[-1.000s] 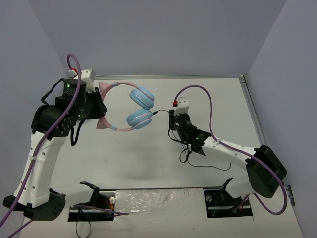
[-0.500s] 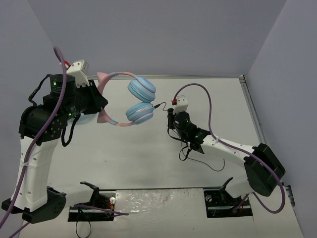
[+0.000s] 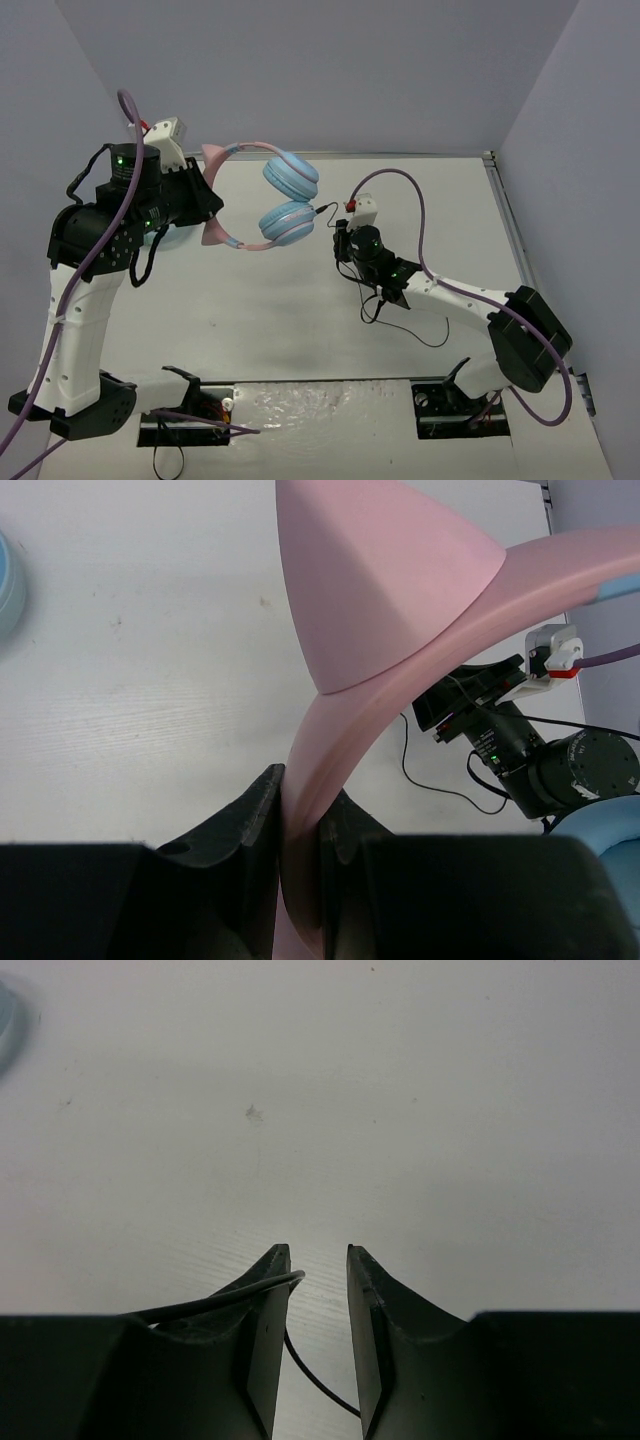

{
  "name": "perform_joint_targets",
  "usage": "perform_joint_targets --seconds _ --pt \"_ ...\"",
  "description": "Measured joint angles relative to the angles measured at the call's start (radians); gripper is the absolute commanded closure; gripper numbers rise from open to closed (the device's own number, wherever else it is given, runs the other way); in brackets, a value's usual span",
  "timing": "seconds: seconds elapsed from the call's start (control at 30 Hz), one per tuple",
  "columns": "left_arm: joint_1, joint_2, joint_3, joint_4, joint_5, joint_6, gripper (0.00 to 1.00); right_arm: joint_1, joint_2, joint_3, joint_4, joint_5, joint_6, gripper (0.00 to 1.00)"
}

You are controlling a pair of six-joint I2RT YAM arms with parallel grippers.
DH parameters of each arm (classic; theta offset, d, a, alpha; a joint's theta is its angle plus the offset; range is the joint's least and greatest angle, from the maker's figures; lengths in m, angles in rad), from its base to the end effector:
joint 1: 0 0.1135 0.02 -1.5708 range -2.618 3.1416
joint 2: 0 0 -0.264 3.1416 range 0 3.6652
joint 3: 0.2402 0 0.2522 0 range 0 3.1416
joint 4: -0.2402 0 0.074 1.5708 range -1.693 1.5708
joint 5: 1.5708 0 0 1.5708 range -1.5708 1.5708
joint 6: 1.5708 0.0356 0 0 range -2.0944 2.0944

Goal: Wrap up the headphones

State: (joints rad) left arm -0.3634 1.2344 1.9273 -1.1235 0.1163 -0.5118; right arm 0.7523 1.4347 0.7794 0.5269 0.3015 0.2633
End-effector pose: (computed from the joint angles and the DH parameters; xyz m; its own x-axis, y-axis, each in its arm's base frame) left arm 0.1690 -0.0687 0.5197 -0.5613 -0.3069 -0.7686 0.2027 0.8494 -0.4873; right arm 0.2424 0.2124 0.2595 -0.2041 0.1494 -0.9675 -0.3981 0.8902 0.2214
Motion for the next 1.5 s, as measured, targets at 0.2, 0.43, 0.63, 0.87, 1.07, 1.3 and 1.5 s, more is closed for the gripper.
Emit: perform_joint_targets --seconds 0.2,0.43,0.63,0.87,1.07,1.3,1.5 --pt "0.006 0.006 0.016 0.005 0.01 -0.003 1.0 0.0 0.011 -0.025 0.016 -0.028 0.029 0.73" --pt "0.011 0.011 0.032 0.006 0.018 -0.009 1.0 0.0 0.013 -0.073 0.041 -0.046 0.051 0.73" --pt "0.014 0.015 0.032 0.006 0.019 -0.014 1.0 0.001 0.015 -0.096 0.055 -0.055 0.061 0.73" --pt "0.03 0.018 0.032 0.01 0.025 -0.016 1.0 0.012 0.017 -0.14 0.07 -0.056 0.077 0.74" --pt "0.051 0.024 0.032 0.014 0.038 -0.016 1.0 0.036 0.019 -0.167 0.074 -0.055 0.083 0.78" --pt "0.077 0.027 0.027 0.033 0.052 -0.016 1.0 0.056 0.019 -0.167 0.076 -0.047 0.089 0.9" --pt "0.106 0.027 -0.014 0.064 0.076 -0.025 1.0 0.085 0.019 -0.167 0.076 -0.018 0.096 0.95"
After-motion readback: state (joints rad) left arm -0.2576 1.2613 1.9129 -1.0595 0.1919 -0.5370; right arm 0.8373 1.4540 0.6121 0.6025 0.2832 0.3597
